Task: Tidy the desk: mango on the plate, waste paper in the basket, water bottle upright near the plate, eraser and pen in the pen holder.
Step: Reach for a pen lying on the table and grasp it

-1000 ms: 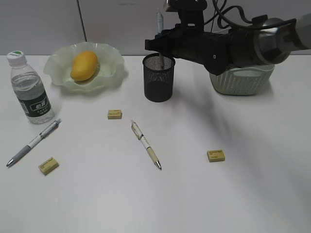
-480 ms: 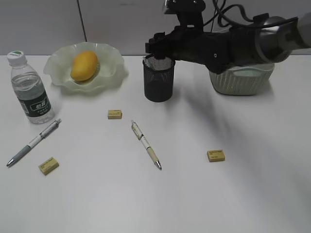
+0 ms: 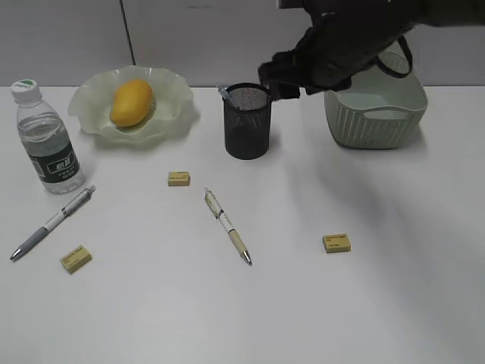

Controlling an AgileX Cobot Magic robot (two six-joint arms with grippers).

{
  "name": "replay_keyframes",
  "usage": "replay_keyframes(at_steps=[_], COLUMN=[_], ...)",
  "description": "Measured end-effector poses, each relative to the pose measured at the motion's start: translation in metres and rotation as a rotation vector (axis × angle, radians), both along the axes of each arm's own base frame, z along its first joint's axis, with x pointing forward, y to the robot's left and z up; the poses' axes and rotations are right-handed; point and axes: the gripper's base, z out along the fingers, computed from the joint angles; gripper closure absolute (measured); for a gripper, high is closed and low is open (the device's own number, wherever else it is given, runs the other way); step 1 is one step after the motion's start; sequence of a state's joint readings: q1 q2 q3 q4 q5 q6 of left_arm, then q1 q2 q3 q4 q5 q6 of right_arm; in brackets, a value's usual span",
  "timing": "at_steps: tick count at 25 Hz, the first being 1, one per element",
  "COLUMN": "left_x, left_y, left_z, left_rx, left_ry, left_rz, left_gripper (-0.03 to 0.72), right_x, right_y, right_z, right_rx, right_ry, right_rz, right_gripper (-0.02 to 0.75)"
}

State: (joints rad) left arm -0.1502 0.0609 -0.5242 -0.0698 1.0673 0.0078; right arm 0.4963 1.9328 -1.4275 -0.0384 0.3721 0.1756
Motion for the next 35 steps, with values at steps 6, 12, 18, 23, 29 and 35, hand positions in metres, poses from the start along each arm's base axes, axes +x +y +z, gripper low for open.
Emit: replay_keyframes(at_steps=[6,12,18,23,29,35], left_x=[0.0,0.0,0.0,0.0,0.0,0.0], left_y=[0.0,0.0,0.0,0.0,0.0,0.0], left_z=[0.0,0.0,0.0,0.0,0.0,0.0], left_rx=[0.0,0.0,0.0,0.0,0.0,0.0], left_ry=[0.0,0.0,0.0,0.0,0.0,0.0], left_rz=[0.0,0.0,0.0,0.0,0.0,0.0], left_gripper=[0.308,0.314,0.321,0.323,0.324,0.324], right_x=[-0.026,-0.045,-0.06,-0.07,-0.09,-0.13], right_y=[-0.015,-0.027,-0.035,-0.04,-0.048,-0.064], right_z=[-0.003,-0.001,0.004,0.021,0.053,0.059], right_rx=[-0.158,-0.297,-0.374,-0.381,-0.319,-0.25], right_ry=[0.275,0.453,0.576,0.589,0.529,0.482], right_rz=[-0.009,0.041,0.061,0.064,0.087,0.113], right_gripper=[0.247,0.247,0.247,0.247,0.247,0.247])
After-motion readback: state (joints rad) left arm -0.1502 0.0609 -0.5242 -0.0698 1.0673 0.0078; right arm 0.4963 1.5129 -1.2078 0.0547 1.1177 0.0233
